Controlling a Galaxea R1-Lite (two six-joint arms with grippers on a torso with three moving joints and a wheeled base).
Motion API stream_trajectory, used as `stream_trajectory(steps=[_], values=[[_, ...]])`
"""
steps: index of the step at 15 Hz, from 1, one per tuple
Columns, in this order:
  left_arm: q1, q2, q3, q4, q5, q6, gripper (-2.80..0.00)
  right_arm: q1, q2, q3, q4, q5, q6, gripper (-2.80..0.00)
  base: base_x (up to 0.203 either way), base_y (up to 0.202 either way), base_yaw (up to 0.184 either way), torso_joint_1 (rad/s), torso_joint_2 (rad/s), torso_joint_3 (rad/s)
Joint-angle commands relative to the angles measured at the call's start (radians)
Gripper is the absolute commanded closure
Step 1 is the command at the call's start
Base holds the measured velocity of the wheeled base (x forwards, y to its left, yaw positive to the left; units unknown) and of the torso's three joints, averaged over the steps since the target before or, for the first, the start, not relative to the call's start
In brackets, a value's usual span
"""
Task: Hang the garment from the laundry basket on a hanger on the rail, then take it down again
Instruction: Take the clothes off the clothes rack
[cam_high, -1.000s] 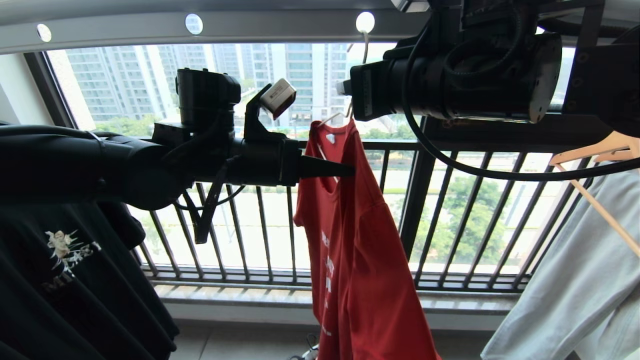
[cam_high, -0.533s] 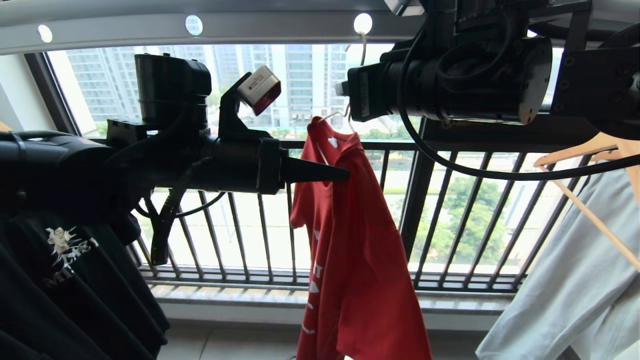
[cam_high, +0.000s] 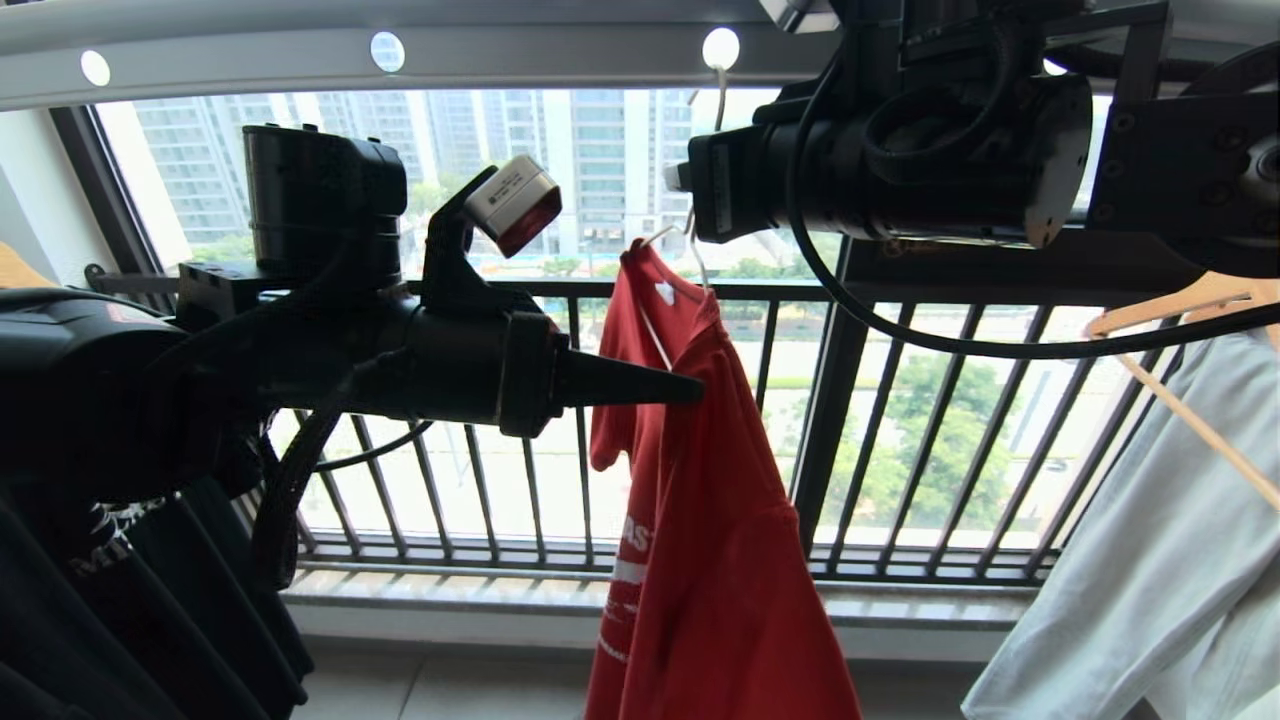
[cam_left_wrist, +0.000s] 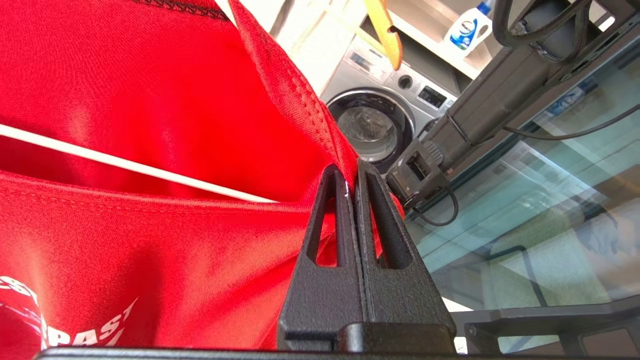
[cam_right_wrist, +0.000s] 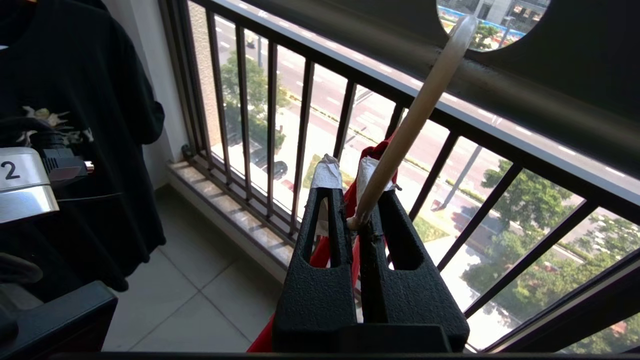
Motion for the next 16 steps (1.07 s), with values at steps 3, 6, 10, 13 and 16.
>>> stream_trajectory(steps=[3,6,10,13,16], values=[[-0.026,-0.024,0.023,-0.001,0.006,-0.002,0.00,0.000,0.009,-0.010,0.001,-0.001,-0.001,0.00,0.000,0.000,0.000,0.000,0.00,0.000],[-0.047,-0.047,0.059,-0.003,0.009,0.000,0.00,0.000,0.009,-0.010,0.001,-0.001,-0.001,0.00,0.000,0.000,0.000,0.000,0.00,0.000],[-0.046,-0.037,0.029,-0.003,0.093,0.000,0.00,0.000,0.008,-0.008,0.002,-0.001,-0.001,0.00,0.000,0.000,0.000,0.000,0.00,0.000],[-0.043,-0.033,0.003,-0.003,0.147,0.000,0.00,0.000,0.005,-0.008,0.002,-0.001,-0.001,0.00,0.000,0.000,0.000,0.000,0.00,0.000],[-0.043,-0.024,0.000,-0.003,0.181,0.002,0.00,0.000,0.003,-0.008,0.002,-0.001,-0.001,0.00,0.000,0.000,0.000,0.000,0.00,0.000]])
